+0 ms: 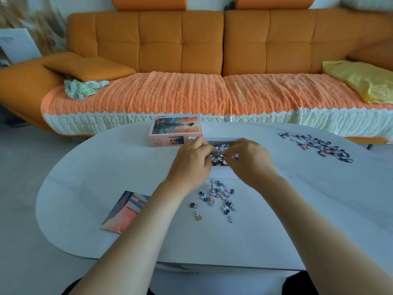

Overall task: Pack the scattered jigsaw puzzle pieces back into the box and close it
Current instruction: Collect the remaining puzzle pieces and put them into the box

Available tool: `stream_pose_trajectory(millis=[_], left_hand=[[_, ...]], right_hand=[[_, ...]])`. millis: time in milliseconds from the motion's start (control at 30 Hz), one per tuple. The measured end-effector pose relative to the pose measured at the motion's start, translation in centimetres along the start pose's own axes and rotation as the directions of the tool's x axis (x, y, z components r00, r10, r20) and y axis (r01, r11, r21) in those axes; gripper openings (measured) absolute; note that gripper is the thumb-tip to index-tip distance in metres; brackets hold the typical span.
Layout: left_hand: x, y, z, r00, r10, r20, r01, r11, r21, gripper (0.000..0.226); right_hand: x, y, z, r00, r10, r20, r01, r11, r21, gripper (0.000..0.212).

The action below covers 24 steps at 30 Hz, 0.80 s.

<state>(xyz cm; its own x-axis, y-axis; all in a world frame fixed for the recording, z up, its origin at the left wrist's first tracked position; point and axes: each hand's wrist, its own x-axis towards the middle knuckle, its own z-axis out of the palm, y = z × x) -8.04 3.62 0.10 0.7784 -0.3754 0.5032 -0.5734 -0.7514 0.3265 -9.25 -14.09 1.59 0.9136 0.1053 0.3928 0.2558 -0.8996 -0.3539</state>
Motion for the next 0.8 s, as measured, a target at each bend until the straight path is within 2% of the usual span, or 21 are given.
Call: stream_pose_trajectory(millis=[67,167,233,333,467,600,700,733,800], left_hand=[[-0.8,0.8,-0.9,1.000,0.010,0.015,-0.009,0.998,-0.059,0.024],[-2.4,1.1,-1.4,0.981,-0.009,0.196,0.022,0.998,-0.063,0.023],[-3.4,0.9,-1.4,0.955,-0.017,0.296,0.026,0.999,-0.025,0.022],[-4.9,0.5,-1.1,0.930,-0.020,0.366,0.027,1.000,-0.015,0.026],[-6.1,0.4,-1.2,0.912,-0.020,0.409,0.057,0.995,-0.079,0.029],[-6.8,0.2,-2.6,0.911,-0.078,0.405,0.151,0.977,-0.152,0.027],[-7.3,-0.1,-4.0,0.867,-0.087,0.491,0.131,0.990,-0.056,0.050],[-7.4,-0.2,-4.2,0.846,-0.098,0.525,0.114,0.993,0.001,0.059],[-7.6,-0.4,-4.3,0.817,-0.129,0.563,0.125,0.991,0.046,0.067]], right_hand=[[-0.6,0.0,-0.3,0.997,-0.073,0.002,0.073,0.995,0.068,0.018],[-2.0,-0.5,-0.3,0.954,-0.212,0.211,0.196,0.976,0.098,0.025],[-2.9,-0.9,0.1,0.917,-0.220,0.333,0.218,0.975,0.045,0.033],[-4.1,-1.0,0.7,0.882,-0.260,0.393,0.290,0.957,-0.017,0.047],[-5.2,-1.5,1.1,0.834,-0.274,0.479,0.352,0.933,-0.079,0.050],[-5.1,-1.2,0.0,0.854,-0.212,0.475,0.223,0.974,0.034,0.044],[-5.2,-0.9,-1.8,0.854,-0.138,0.502,0.140,0.990,0.035,0.033],[-5.3,-0.8,-2.3,0.834,-0.112,0.540,0.124,0.992,0.014,0.041],[-5.5,-0.7,-2.8,0.773,-0.024,0.634,0.078,0.995,-0.057,0.069]])
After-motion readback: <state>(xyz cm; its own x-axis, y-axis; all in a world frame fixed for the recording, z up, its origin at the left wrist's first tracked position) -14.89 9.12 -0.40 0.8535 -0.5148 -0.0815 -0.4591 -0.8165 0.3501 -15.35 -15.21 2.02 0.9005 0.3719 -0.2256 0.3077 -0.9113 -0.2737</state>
